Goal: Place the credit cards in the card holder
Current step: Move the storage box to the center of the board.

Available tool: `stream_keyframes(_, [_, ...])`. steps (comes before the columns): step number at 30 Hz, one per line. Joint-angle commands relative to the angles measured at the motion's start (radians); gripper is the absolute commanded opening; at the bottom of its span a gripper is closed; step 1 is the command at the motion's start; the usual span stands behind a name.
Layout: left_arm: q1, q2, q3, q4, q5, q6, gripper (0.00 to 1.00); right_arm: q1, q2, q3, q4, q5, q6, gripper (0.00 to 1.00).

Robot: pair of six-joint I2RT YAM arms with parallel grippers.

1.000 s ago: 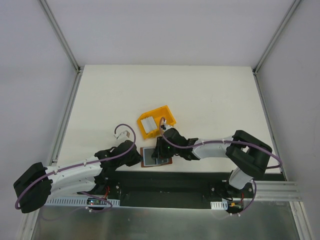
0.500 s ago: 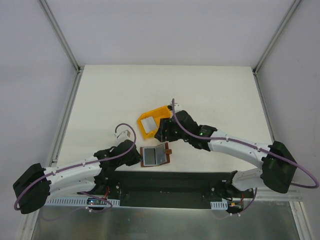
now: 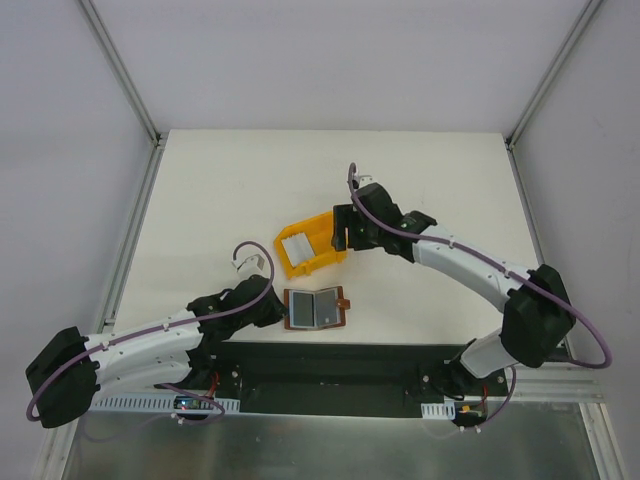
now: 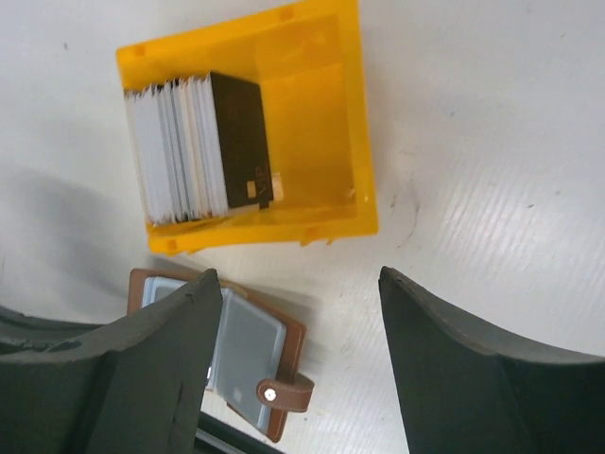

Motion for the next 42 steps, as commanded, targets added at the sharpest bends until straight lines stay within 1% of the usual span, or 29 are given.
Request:
stream_keyframes(1, [-0.011, 0.004, 0.032, -0.027, -0.006, 0.023, 0.00, -0.051, 0.089, 0.119, -0.069, 0.000, -0.089, 0.70])
stream_keyframes(6, [-0.011, 0.004, 0.034, -0.027, -0.002, 0.020, 0.00, -0.096, 0.222, 0.229, -0.081, -0.049, -0.138, 0.66])
stream_keyframes(11, [-0.011, 0.004, 0.034, -0.027, 0.004, 0.020, 0.00, -0.116, 0.331, 0.320, -0.104, -0.052, -0.165, 0.60])
stream_keyframes(15, [-0.011, 0.001, 0.031, -0.027, 0.006, 0.020, 0.00, -0.129, 0.400, 0.357, -0.104, -0.066, -0.188, 0.49])
stream_keyframes(18, [-0.011, -0.001, 0.029, -0.029, 0.006, 0.015, 0.00, -0.134, 0.419, 0.363, -0.103, -0.065, -0.206, 0.44])
stream_keyframes(20, [-0.011, -0.002, 0.028, -0.030, 0.004, 0.012, 0.00, -0.142, 0.422, 0.362, -0.103, -0.060, -0.215, 0.36])
stream_keyframes(22, [-0.011, -0.001, 0.029, -0.030, 0.003, 0.014, 0.00, -0.145, 0.419, 0.359, -0.103, -0.051, -0.226, 0.31])
stream_keyframes(28, [-0.009, 0.014, 0.034, -0.030, 0.006, 0.017, 0.00, -0.172, 0.396, 0.333, -0.103, -0.026, -0.281, 0.24])
stream_keyframes(33, [-0.011, 0.016, 0.032, -0.030, 0.011, 0.017, 0.00, -0.205, 0.370, 0.300, -0.103, -0.022, -0.301, 0.21])
stream_keyframes(39, [-0.012, 0.010, 0.032, -0.030, 0.011, 0.015, 0.00, -0.234, 0.344, 0.276, -0.101, -0.031, -0.307, 0.22])
stream_keyframes(42, [-0.012, 0.005, 0.034, -0.030, 0.011, 0.015, 0.00, -0.240, 0.322, 0.273, -0.107, -0.043, -0.306, 0.35])
